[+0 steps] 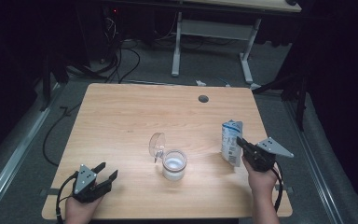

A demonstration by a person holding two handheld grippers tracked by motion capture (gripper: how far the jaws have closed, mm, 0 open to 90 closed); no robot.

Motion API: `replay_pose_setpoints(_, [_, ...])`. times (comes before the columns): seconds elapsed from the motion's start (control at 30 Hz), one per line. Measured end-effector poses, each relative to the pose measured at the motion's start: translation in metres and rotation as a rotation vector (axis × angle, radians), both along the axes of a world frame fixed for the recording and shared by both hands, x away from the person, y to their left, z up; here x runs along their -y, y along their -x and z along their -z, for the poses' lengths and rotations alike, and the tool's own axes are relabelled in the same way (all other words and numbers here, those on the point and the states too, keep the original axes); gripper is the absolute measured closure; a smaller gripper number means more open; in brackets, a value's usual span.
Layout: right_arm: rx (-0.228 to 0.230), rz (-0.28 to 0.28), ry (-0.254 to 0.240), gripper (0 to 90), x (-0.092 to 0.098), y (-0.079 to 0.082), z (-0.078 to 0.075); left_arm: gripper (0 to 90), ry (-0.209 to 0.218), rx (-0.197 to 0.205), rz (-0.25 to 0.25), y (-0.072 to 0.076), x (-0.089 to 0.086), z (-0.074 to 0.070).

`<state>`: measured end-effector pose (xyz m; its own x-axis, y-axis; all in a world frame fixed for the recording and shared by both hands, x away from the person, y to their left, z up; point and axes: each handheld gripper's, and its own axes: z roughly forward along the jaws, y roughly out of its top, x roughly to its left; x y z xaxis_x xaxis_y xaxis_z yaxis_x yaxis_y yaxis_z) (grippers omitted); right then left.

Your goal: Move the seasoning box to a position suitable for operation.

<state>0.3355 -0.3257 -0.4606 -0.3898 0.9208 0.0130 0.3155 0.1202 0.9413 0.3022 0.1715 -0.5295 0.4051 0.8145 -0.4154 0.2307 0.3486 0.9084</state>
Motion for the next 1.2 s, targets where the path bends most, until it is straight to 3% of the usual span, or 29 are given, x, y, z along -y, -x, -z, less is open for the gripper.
replay_pose_setpoints(0.3, [0.009, 0.017, -0.023, 89.9, 0.008, 0.011, 0.009, 42.8, -0.001, 0.015, 0.018, 0.0, 0.002, -0.002])
replay_pose_setpoints(0.6, [0.011, 0.024, -0.005, 89.3, 0.009, 0.017, 0.012, 41.9, 0.005, 0.017, 0.023, 0.0, 0.004, 0.0])
replay_pose_setpoints(1.2, [0.005, 0.032, 0.008, 81.1, 0.006, 0.016, 0.012, 42.0, 0.007, 0.02, 0.024, 0.0, 0.004, 0.0])
